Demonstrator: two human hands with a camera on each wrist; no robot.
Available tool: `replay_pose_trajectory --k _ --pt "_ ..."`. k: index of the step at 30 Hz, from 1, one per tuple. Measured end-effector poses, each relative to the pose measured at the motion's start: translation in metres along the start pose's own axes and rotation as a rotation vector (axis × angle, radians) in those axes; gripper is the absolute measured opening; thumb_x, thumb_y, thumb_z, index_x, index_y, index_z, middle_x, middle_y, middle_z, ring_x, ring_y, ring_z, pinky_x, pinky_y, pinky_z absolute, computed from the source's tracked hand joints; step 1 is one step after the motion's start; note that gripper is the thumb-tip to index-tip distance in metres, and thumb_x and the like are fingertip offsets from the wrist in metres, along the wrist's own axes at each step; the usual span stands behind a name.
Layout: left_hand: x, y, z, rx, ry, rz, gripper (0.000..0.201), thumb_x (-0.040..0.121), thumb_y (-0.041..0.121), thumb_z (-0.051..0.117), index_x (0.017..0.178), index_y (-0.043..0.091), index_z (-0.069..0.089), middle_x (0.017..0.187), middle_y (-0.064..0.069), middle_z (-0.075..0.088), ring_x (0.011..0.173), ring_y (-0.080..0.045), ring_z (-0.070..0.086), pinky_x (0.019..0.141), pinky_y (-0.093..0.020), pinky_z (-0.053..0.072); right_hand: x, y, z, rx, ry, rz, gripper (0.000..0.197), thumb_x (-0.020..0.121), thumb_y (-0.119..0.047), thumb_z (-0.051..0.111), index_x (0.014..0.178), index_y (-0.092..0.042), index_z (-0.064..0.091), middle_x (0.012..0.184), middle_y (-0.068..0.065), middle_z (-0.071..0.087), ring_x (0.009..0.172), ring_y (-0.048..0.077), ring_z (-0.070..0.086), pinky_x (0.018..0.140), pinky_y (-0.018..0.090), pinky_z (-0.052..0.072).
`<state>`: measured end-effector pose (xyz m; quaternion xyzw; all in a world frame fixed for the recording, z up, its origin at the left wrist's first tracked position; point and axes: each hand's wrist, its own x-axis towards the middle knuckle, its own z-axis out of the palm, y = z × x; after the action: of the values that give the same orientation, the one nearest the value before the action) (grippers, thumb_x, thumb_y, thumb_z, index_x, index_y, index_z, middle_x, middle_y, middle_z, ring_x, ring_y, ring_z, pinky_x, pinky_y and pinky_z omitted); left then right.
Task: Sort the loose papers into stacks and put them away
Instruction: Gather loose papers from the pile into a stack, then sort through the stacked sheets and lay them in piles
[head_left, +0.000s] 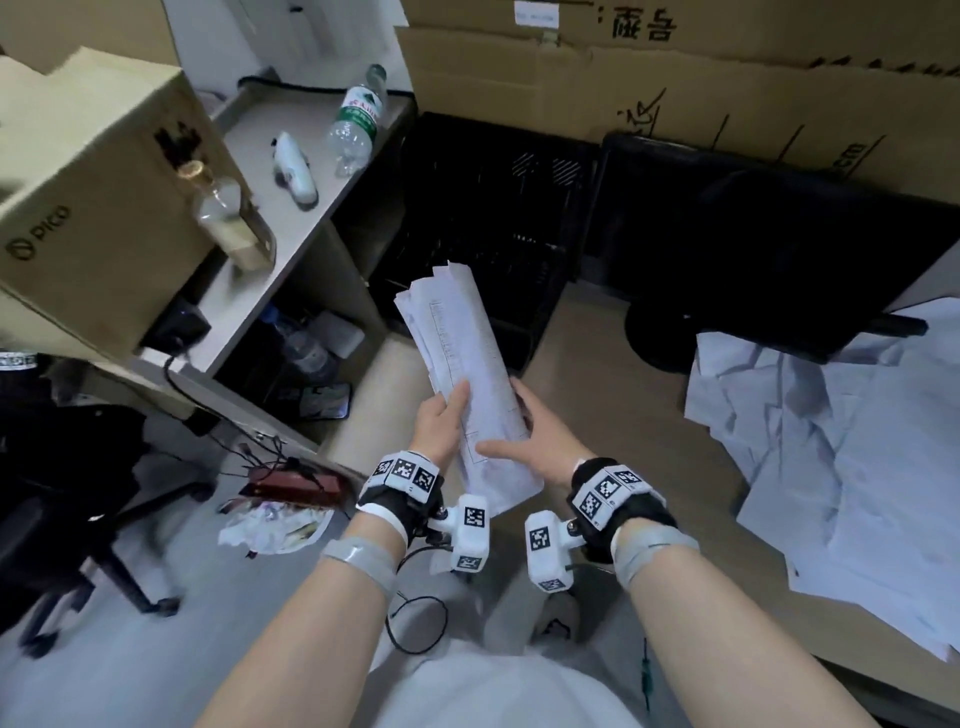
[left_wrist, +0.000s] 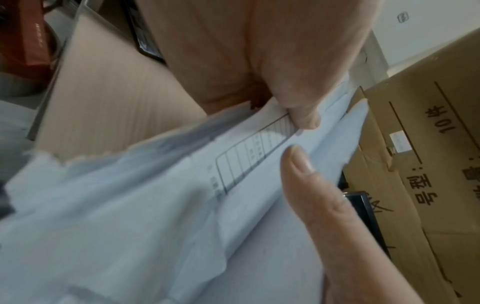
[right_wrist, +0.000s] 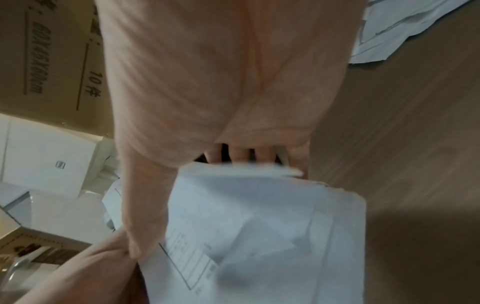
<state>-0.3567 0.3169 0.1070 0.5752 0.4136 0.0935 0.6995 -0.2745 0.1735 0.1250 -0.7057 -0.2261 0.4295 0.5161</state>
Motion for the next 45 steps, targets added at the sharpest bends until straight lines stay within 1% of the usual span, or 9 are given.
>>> replay_pose_trajectory --k 4,9,12,15,22,28,32,40,45 --pt "0.006 -0.002 -0.036 0.082 -0.041 0.018 0.048 0.087 0.051 0.061 0.109 0.009 0.070 0.108 -0.012 0.074 0.102 -0.029 0.070 0.091 -0.044 0.056 0.013 -0.013 0.026 -0.050 0.082 0.083 0.053 0.094 -0.010 0.063 0.142 -0.021 0.046 0.121 -0.012 0.058 0.116 0.010 0.058 0.088 0.015 0.045" --pt "0.025 -0.001 -0.093 0.220 -0.100 -0.006 0.023 0.086 0.019 0.076 0.105 0.009 0.070 0.102 -0.004 0.075 0.089 -0.015 0.071 0.079 -0.026 0.057 0.046 -0.025 0.080 -0.054 0.133 0.078 0.032 0.104 -0.011 0.044 0.123 -0.030 0.060 0.106 -0.021 0.064 0.099 -0.003 0.062 0.073 0.001 0.043" --pt "0.036 -0.002 -0.125 0.291 -0.006 -0.011 0.008 0.090 0.020 0.068 0.095 0.014 0.070 0.089 -0.004 0.072 0.083 -0.020 0.066 0.072 -0.025 0.048 0.069 -0.018 0.109 -0.186 0.217 0.118 0.027 0.103 -0.013 0.045 0.110 -0.019 0.070 0.106 -0.010 0.067 0.100 0.013 0.062 0.090 0.023 0.047" --pt "0.050 -0.009 -0.153 0.442 0.034 -0.036 0.018 0.092 0.025 0.058 0.086 0.010 0.066 0.076 -0.004 0.061 0.073 -0.022 0.054 0.066 -0.027 0.039 0.075 0.002 0.115 -0.365 0.478 0.289 0.025 0.100 -0.014 0.041 0.079 -0.014 0.056 0.088 0.010 0.063 0.084 0.029 0.055 0.071 0.033 0.038" --pt "0.072 -0.031 -0.179 0.482 0.106 -0.105 0.033 0.088 0.031 0.062 0.093 0.000 0.071 0.085 -0.013 0.069 0.079 -0.024 0.059 0.070 -0.027 0.040 0.044 0.019 0.095 -0.445 1.019 0.547 0.035 0.103 -0.022 0.037 0.127 -0.019 0.063 0.119 0.017 0.067 0.106 0.041 0.060 0.083 0.039 0.046" --pt "0.071 -0.030 -0.192 0.448 0.107 -0.081 0.046 0.073 0.045 0.060 0.092 0.005 0.073 0.092 -0.013 0.074 0.090 -0.028 0.068 0.086 -0.035 0.053 0.092 0.031 0.142 -0.515 0.536 0.375 0.039 0.096 -0.026 0.050 0.132 -0.032 0.062 0.133 -0.003 0.064 0.119 0.027 0.059 0.095 0.030 0.046" --pt "0.072 -0.035 -0.211 0.456 0.147 -0.079 0.040 0.080 0.039 0.064 0.095 0.004 0.074 0.093 -0.012 0.074 0.092 -0.027 0.068 0.088 -0.037 0.053 0.128 0.061 0.175 -0.296 0.173 0.398 0.066 0.096 -0.041 0.058 0.154 -0.021 0.034 0.159 -0.001 0.035 0.144 0.021 0.036 0.117 0.033 0.029" --pt "0.075 -0.062 -0.215 0.420 0.226 -0.175 0.027 0.090 0.022 0.065 0.064 0.014 0.059 0.065 0.000 0.059 0.061 -0.016 0.051 0.065 -0.030 0.044 0.119 0.142 0.131 -0.573 0.352 0.747 0.091 0.083 -0.035 0.067 0.155 -0.039 0.012 0.166 0.006 -0.001 0.152 0.032 0.005 0.117 0.056 0.026" --pt "0.073 -0.077 -0.216 0.379 0.250 -0.208 0.021 0.088 0.027 0.066 0.079 0.009 0.069 0.075 0.003 0.067 0.069 -0.014 0.061 0.072 -0.031 0.051 0.121 0.151 0.138 -0.594 0.340 0.799 0.102 0.077 -0.031 0.065 0.153 -0.046 -0.001 0.164 0.002 -0.013 0.150 0.036 0.001 0.118 0.058 0.021"
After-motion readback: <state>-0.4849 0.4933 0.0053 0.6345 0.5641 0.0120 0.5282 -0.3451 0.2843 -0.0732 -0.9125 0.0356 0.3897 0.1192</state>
